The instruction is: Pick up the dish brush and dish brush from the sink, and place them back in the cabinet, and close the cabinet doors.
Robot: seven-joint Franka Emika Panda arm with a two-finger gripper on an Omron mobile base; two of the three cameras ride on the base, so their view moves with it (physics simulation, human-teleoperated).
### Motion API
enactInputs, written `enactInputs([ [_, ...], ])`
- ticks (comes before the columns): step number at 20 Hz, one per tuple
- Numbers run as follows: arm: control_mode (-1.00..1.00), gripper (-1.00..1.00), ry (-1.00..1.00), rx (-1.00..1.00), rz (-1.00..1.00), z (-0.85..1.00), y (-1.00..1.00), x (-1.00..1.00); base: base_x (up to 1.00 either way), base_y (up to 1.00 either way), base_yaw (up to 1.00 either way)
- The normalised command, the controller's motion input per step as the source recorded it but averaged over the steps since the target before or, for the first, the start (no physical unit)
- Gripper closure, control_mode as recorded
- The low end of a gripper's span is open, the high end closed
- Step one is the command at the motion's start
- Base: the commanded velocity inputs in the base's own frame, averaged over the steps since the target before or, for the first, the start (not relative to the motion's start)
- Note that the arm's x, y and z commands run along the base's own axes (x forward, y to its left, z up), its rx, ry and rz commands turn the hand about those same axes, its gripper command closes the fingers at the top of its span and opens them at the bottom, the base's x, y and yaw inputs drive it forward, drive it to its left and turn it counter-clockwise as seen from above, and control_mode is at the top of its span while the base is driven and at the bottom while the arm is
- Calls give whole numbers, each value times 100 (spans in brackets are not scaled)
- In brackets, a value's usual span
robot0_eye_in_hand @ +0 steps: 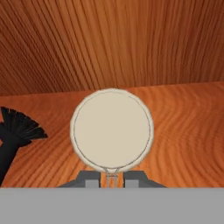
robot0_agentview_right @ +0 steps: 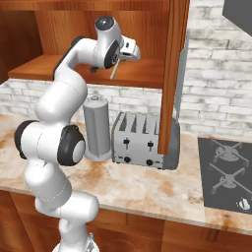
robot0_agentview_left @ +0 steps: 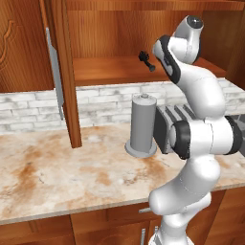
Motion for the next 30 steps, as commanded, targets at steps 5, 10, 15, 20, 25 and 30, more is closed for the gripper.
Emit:
enactInputs([
  [5, -100, 100, -16, 0, 0, -39, 0, 6, 0, 0, 0],
  [10, -100, 100, 0, 0, 0, -4, 0, 33, 0, 0, 0],
  [15, -100, 100, 6, 0, 0, 0, 0, 48, 0, 0, 0],
  [20, -100, 100, 8, 0, 0, 0, 0, 38, 0, 0, 0],
  [25, -100, 100, 6, 0, 0, -1, 0, 25, 0, 0, 0],
  [30, -100, -100, 0, 0, 0, -4, 0, 6, 0, 0, 0],
])
